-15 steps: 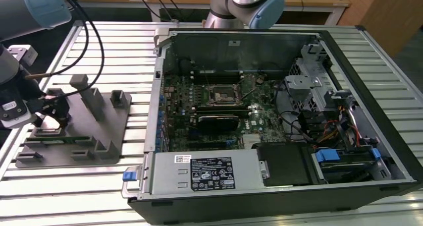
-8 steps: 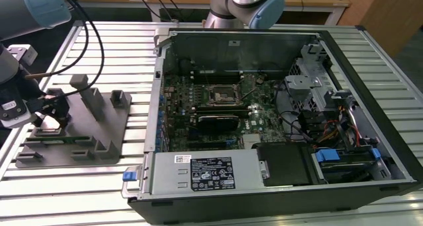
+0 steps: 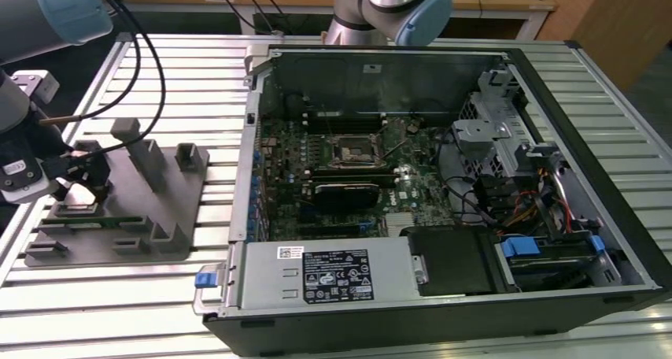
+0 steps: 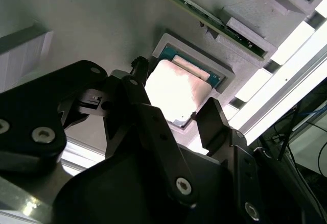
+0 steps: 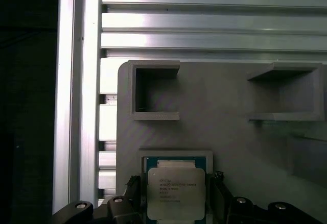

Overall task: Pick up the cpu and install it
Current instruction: 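Pick up the cpu and move it towards the insertion slot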

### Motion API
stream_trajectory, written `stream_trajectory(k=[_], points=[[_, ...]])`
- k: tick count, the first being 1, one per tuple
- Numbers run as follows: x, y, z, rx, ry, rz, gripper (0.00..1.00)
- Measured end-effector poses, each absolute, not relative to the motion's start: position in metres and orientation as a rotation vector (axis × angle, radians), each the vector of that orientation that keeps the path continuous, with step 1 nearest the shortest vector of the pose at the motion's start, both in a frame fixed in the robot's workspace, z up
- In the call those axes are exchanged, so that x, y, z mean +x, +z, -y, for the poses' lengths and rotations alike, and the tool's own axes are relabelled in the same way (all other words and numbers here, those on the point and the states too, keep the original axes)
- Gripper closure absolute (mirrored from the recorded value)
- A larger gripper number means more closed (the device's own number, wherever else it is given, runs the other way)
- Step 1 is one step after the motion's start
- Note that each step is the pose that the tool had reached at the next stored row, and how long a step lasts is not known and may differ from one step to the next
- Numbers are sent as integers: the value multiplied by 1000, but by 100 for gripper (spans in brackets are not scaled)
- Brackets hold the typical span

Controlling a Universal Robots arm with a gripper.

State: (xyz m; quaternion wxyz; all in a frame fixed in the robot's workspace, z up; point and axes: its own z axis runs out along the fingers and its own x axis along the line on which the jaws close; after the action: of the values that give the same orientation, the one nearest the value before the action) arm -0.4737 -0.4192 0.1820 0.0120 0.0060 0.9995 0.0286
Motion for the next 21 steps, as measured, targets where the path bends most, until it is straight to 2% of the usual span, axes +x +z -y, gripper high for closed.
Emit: stream_trajectory(k=[21], points=[[-475,181,419,62,90,-3115,35]])
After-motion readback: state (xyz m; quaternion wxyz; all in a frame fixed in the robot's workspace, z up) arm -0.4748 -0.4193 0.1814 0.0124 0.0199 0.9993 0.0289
